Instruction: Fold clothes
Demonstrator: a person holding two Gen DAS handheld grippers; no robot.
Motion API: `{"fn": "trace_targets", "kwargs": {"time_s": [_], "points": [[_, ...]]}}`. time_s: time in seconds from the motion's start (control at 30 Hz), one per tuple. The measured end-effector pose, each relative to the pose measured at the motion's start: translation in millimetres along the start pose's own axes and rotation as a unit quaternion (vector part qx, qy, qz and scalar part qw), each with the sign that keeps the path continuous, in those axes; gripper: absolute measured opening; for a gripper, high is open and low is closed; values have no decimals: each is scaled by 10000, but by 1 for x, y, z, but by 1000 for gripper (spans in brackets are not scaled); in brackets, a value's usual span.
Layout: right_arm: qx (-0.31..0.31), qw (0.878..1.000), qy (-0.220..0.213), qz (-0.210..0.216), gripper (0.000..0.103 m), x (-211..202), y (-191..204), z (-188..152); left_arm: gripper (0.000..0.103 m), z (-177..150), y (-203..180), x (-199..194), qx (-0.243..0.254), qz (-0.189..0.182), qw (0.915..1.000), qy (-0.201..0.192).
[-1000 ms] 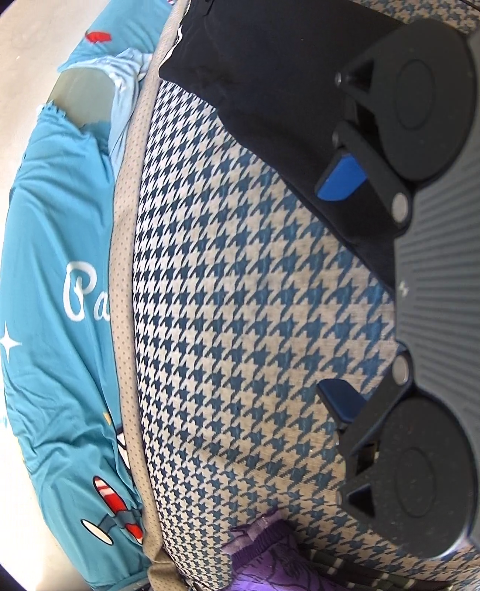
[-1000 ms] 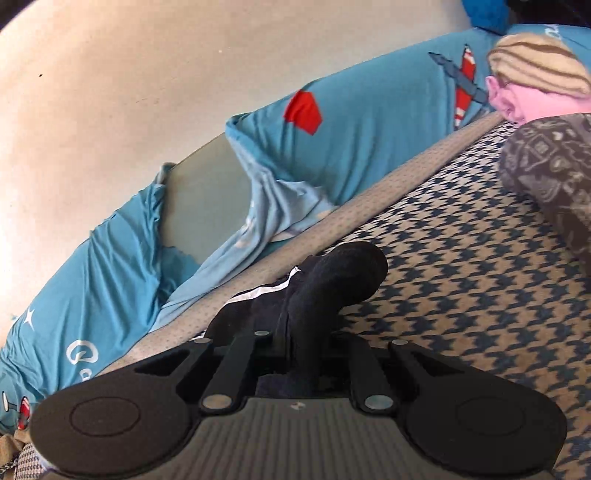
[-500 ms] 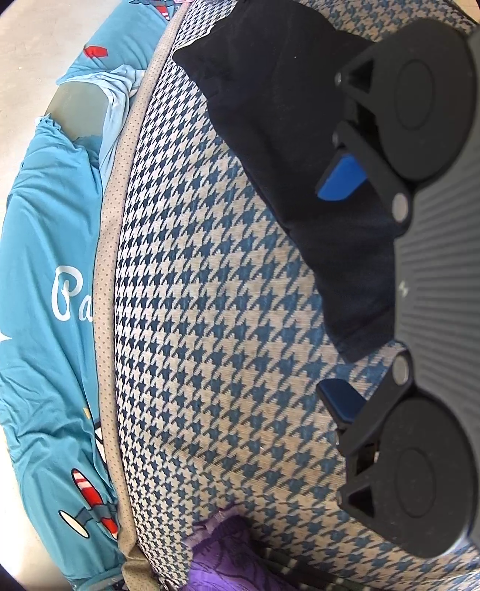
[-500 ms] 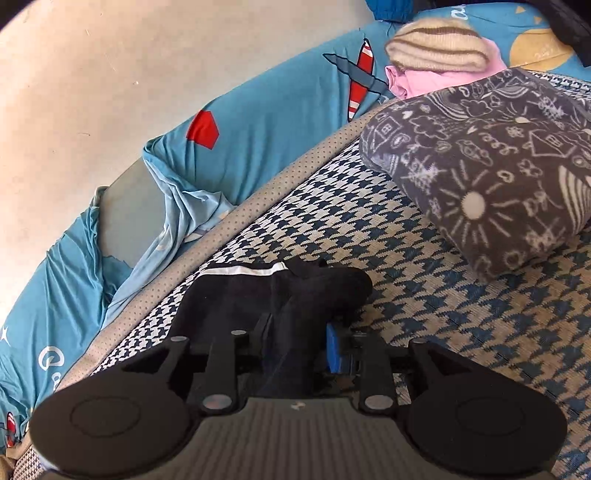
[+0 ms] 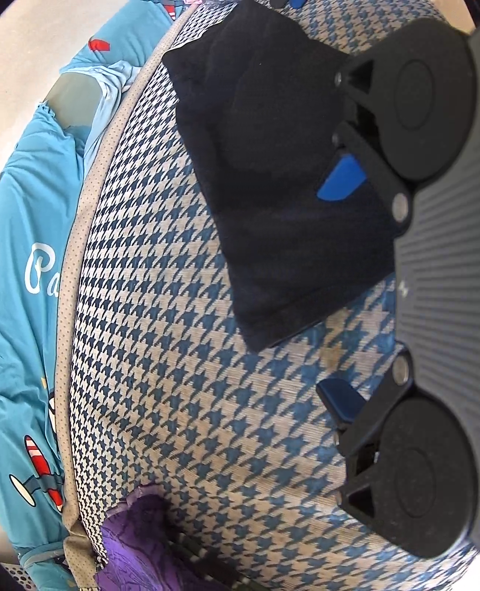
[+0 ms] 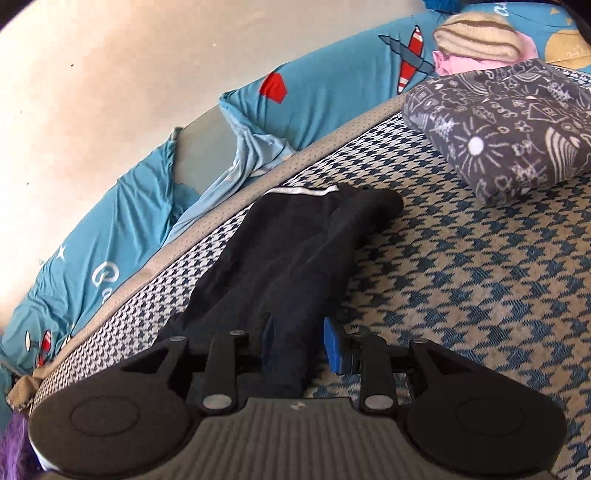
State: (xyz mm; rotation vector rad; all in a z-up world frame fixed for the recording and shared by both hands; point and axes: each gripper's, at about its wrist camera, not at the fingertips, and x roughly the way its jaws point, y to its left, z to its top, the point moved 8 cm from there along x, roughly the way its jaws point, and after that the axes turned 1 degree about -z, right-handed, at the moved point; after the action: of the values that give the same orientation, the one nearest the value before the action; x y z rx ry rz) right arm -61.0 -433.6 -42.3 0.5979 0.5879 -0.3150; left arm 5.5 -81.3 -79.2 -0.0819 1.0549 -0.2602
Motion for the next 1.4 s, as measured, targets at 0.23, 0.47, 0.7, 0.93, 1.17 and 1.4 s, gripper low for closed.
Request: {"fn": "trace_targets", "kwargs": {"time_s": [0.23,0.47,0.7,0.93,1.17,1.4], "points": [[-280,9981,379,394,31,-13,18,-40,103,-8,-4,-3,28,-32,10000,-65],[-489,9937,702,719,31,-19,31,-74,103,-13,-4,-6,11,-55,9999,-137],[-665,9861,938,1200,32,-29,49,-99,103,-16,-2,-10,14,-33,9999,-165],[-868,9683,1381,1892,32,-42,73,-136,103,-18,1,-14,19,22,9997,-251],[-89,9501,2186,2222,32,-37,73,-174,103,-17,9,-20,-112,8,9994,-314],[333,9506,2141,2221,32,-32,73,-178,103,-19,10,-26,-137,-167,9993,-316]]}}
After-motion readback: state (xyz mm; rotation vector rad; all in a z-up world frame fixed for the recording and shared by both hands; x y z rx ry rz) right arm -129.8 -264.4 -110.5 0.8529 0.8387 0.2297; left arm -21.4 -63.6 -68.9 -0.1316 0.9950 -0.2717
